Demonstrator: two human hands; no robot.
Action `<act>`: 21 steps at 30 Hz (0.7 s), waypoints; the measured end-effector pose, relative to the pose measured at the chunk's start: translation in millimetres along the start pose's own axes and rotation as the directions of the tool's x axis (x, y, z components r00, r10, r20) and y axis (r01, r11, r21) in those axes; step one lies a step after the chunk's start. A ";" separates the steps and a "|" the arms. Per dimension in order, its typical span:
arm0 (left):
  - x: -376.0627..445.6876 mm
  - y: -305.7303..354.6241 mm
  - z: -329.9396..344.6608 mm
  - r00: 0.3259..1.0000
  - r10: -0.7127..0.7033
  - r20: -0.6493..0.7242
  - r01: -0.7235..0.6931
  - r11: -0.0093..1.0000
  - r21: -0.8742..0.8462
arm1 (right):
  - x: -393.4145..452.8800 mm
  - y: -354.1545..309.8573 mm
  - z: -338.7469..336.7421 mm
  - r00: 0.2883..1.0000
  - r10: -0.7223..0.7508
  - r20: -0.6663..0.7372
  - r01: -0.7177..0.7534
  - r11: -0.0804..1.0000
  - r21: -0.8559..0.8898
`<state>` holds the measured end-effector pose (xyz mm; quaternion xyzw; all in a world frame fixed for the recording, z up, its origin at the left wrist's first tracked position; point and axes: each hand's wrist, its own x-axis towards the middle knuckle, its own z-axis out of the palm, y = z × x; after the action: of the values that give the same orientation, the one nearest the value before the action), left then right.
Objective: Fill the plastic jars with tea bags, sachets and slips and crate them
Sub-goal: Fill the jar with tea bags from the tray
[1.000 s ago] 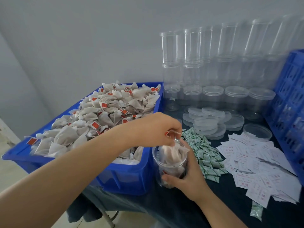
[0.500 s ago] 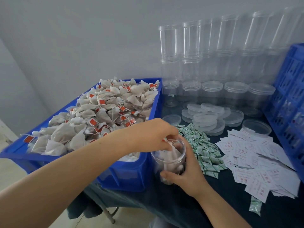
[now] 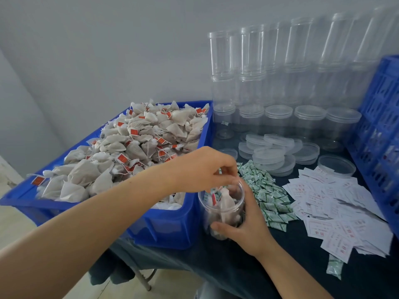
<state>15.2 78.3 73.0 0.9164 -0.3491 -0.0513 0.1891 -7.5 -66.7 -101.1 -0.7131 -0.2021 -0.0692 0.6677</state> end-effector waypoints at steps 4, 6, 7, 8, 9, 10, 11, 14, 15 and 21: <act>3.7 -2.4 -7.1 0.992 -0.004 -0.125 -0.008 0.995 -0.102 | -1.8 -9.5 -3.6 0.998 0.015 -0.060 -0.015 1.000 0.004; 8.9 -6.1 -9.1 0.978 -0.048 -0.202 0.016 0.987 -0.161 | -2.2 -18.5 -12.1 0.994 -0.006 -0.106 0.002 0.999 -0.032; 12.5 -8.6 -8.7 0.969 -0.084 -0.232 0.038 0.980 -0.196 | -3.0 -23.7 -18.1 0.992 -0.013 -0.124 0.007 0.999 -0.050; 17.2 -11.0 -7.0 0.959 -0.121 -0.256 0.063 0.972 -0.224 | -4.7 -28.7 -25.1 0.991 -0.019 -0.135 0.010 0.998 -0.068; 22.6 -12.9 -4.1 0.949 -0.153 -0.275 0.088 0.968 -0.235 | -7.8 -32.7 -32.6 0.989 -0.027 -0.142 0.014 0.996 -0.087; 28.6 -14.0 -0.1 0.941 -0.180 -0.287 0.115 0.967 -0.229 | -12.1 -36.3 -40.1 0.988 -0.032 -0.149 0.016 0.994 -0.108; 35.2 -14.1 5.0 0.936 -0.199 -0.290 0.138 0.966 -0.220 | -17.5 -39.2 -47.5 0.987 -0.036 -0.158 0.015 0.992 -0.129; 55.6 -8.1 24.7 0.956 -0.199 -0.215 0.174 0.976 -0.132 | -37.9 -41.4 -67.3 0.980 -0.047 -0.193 0.013 0.985 -0.175; 63.3 -5.3 32.3 0.971 -0.177 -0.164 0.170 0.984 -0.054 | -45.1 -39.7 -73.2 0.979 -0.037 -0.200 0.002 0.985 -0.173; 103.3 11.5 69.0 0.980 -0.177 0.095 0.146 0.952 0.268 | -69.7 -34.2 -93.0 0.974 0.025 -0.227 -0.063 0.985 -0.161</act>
<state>70.0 -19.2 17.6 0.9541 -0.2871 -0.0744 0.0418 -67.9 -170.6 -86.0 -0.7586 -0.1032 -0.1512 0.6253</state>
